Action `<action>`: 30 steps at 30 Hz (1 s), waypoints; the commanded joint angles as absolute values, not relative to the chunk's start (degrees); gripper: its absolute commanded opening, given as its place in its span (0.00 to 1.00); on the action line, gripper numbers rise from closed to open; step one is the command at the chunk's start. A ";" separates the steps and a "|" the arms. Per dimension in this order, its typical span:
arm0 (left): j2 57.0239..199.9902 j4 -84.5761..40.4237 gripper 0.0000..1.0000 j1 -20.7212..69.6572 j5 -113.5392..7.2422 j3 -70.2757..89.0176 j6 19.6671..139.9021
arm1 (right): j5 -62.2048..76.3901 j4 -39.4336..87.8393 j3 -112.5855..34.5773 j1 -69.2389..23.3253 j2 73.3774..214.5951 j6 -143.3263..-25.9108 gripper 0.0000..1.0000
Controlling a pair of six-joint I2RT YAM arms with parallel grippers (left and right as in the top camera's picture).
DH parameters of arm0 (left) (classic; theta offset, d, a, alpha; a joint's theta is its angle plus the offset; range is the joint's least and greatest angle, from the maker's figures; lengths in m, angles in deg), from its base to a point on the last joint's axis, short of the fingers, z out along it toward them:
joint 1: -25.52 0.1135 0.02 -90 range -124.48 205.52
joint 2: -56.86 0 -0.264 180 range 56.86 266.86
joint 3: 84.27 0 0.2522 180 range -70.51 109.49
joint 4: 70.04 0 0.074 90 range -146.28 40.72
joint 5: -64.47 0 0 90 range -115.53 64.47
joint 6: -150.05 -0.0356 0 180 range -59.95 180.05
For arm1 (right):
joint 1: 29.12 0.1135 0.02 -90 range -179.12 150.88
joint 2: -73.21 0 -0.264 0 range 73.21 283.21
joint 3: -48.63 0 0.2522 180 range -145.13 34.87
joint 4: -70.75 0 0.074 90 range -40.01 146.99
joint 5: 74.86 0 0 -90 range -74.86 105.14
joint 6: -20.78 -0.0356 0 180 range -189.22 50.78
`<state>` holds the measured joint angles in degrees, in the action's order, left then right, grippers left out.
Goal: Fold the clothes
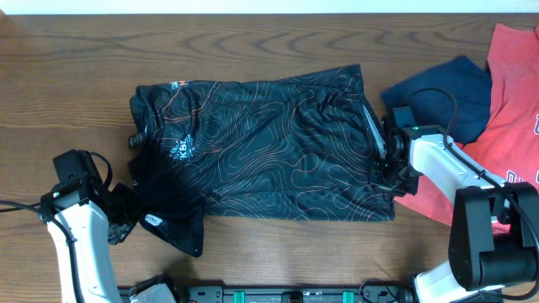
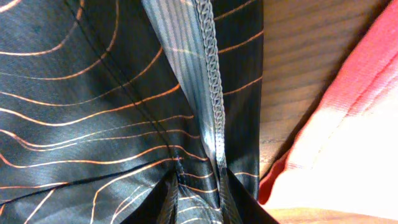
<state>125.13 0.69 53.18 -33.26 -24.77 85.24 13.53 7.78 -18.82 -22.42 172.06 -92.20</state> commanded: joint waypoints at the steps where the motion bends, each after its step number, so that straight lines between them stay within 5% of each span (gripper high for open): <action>1: 125.33 0.88 0.06 53.42 -33.02 -23.90 84.49 | 13.18 7.73 -21.55 -23.12 171.58 -92.33 0.23; 26: 125.33 0.91 0.06 53.42 -33.02 -23.90 84.47 | 11.67 10.12 -17.79 -23.06 171.80 -92.12 0.25; 30: 125.33 0.91 0.06 53.42 -33.02 -23.90 84.49 | 11.67 11.38 -17.35 -23.06 171.80 -91.57 0.20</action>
<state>125.13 0.69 53.18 -33.26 -24.77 85.26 12.04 10.84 -17.97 -22.42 172.06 -92.01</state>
